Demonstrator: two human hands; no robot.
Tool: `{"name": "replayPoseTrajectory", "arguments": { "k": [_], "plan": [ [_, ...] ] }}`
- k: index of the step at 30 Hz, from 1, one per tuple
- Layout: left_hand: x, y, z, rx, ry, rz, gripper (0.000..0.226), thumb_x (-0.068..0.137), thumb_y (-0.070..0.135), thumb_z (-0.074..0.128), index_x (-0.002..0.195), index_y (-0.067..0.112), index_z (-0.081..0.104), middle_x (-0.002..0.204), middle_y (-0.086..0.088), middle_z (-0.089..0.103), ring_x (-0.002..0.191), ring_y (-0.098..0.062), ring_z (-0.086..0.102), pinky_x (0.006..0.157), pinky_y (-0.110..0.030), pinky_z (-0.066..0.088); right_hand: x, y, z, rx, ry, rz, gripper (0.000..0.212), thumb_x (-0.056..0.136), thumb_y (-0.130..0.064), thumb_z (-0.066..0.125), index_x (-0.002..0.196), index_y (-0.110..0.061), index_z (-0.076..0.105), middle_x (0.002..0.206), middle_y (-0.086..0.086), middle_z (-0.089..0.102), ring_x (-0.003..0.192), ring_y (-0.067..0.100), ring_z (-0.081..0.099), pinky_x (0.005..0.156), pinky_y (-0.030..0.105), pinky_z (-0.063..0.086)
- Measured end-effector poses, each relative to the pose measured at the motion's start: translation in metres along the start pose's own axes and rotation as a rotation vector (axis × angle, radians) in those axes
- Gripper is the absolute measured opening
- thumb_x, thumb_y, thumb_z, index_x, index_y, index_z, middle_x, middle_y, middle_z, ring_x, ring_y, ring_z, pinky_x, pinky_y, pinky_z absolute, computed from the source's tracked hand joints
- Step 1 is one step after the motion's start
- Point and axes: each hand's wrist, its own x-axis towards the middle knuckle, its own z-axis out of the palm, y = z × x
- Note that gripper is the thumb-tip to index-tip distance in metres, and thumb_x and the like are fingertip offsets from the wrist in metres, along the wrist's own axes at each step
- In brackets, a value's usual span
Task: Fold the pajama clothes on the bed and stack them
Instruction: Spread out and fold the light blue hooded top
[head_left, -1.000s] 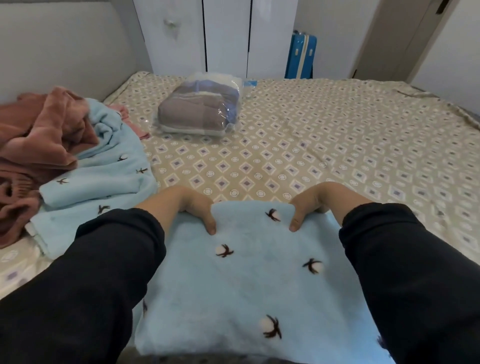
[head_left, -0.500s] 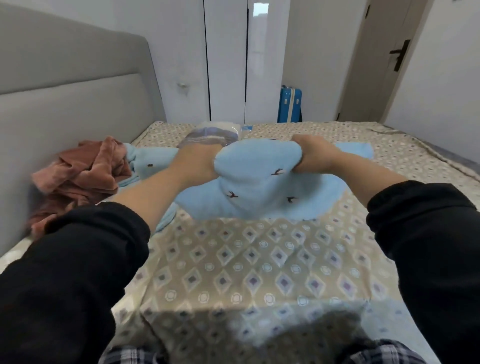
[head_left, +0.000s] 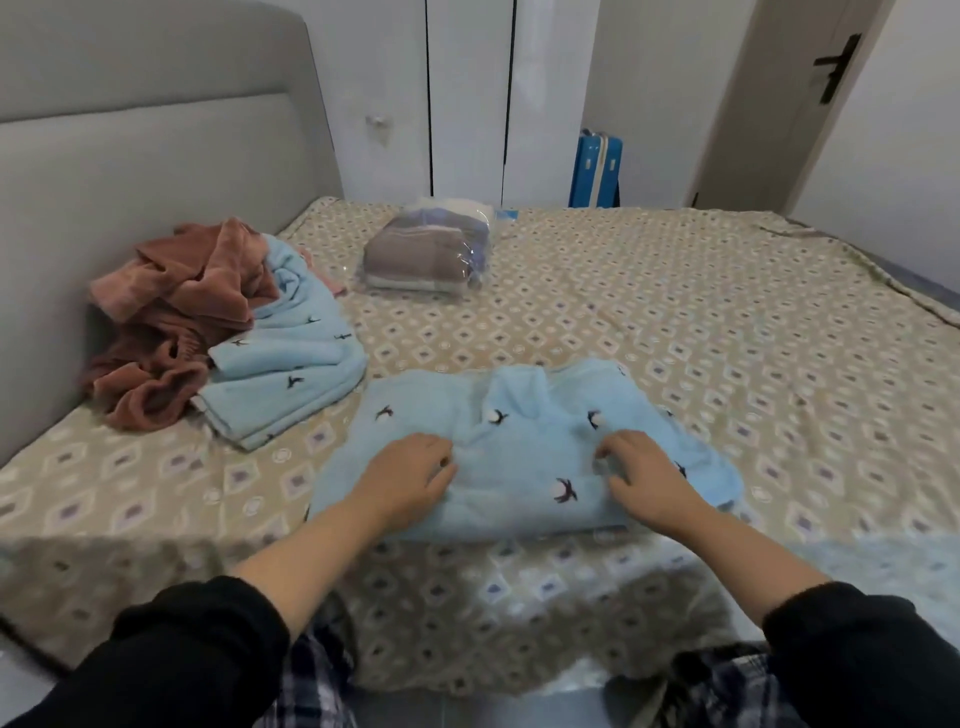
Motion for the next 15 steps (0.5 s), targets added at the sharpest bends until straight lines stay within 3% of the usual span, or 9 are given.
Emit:
{"name": "replayPoseTrajectory", "arguments": {
  "k": [2, 4, 8, 12, 15],
  "plan": [
    [0.017, -0.007, -0.004, -0.105, 0.095, -0.176, 0.020, 0.096, 0.026, 0.047, 0.097, 0.012, 0.062, 0.104, -0.004, 0.062, 0.102, -0.026, 0.054, 0.086, -0.036, 0.041, 0.017, 0.002, -0.001, 0.002, 0.079, 0.013, 0.024, 0.090, -0.017, 0.054, 0.111, -0.009, 0.060, 0.115, 0.008, 0.057, 0.110, 0.025, 0.048, 0.094, 0.031, 0.035],
    [0.035, -0.020, -0.003, -0.162, 0.107, -0.301, 0.022, 0.095, 0.019, 0.048, 0.109, 0.012, 0.064, 0.115, -0.003, 0.063, 0.112, -0.024, 0.052, 0.095, -0.036, 0.041, 0.034, 0.001, 0.001, 0.000, 0.084, 0.032, 0.024, 0.094, -0.017, 0.052, 0.115, -0.008, 0.059, 0.119, 0.008, 0.056, 0.111, 0.025, 0.047, 0.093, 0.030, 0.034],
    [0.074, -0.045, -0.001, -0.197, 0.057, -0.369, 0.043, 0.097, 0.015, 0.042, 0.139, 0.012, 0.048, 0.145, -0.009, 0.046, 0.136, -0.027, 0.036, 0.112, -0.039, 0.030, 0.073, 0.004, 0.006, 0.016, 0.040, 0.058, 0.030, 0.099, -0.021, 0.043, 0.124, -0.007, 0.054, 0.125, 0.009, 0.053, 0.115, 0.027, 0.045, 0.097, 0.032, 0.033],
    [0.116, -0.063, 0.003, -0.161, -0.065, -0.407, 0.051, 0.099, 0.022, 0.038, 0.150, 0.023, 0.030, 0.155, -0.013, 0.029, 0.146, -0.027, 0.019, 0.117, -0.042, 0.020, 0.118, 0.016, 0.004, -0.006, 0.039, 0.081, 0.039, 0.103, -0.020, 0.034, 0.137, -0.008, 0.047, 0.143, 0.009, 0.046, 0.131, 0.029, 0.038, 0.111, 0.036, 0.026],
    [0.135, -0.074, 0.002, -0.035, -0.178, -0.333, 0.050, 0.096, 0.029, 0.047, 0.145, 0.022, 0.038, 0.147, -0.009, 0.042, 0.140, -0.027, 0.027, 0.114, -0.043, 0.022, 0.149, 0.029, 0.000, -0.032, 0.003, 0.129, 0.041, 0.102, -0.017, 0.035, 0.143, -0.013, 0.043, 0.148, 0.007, 0.042, 0.136, 0.030, 0.031, 0.113, 0.036, 0.021]
  ]
}}
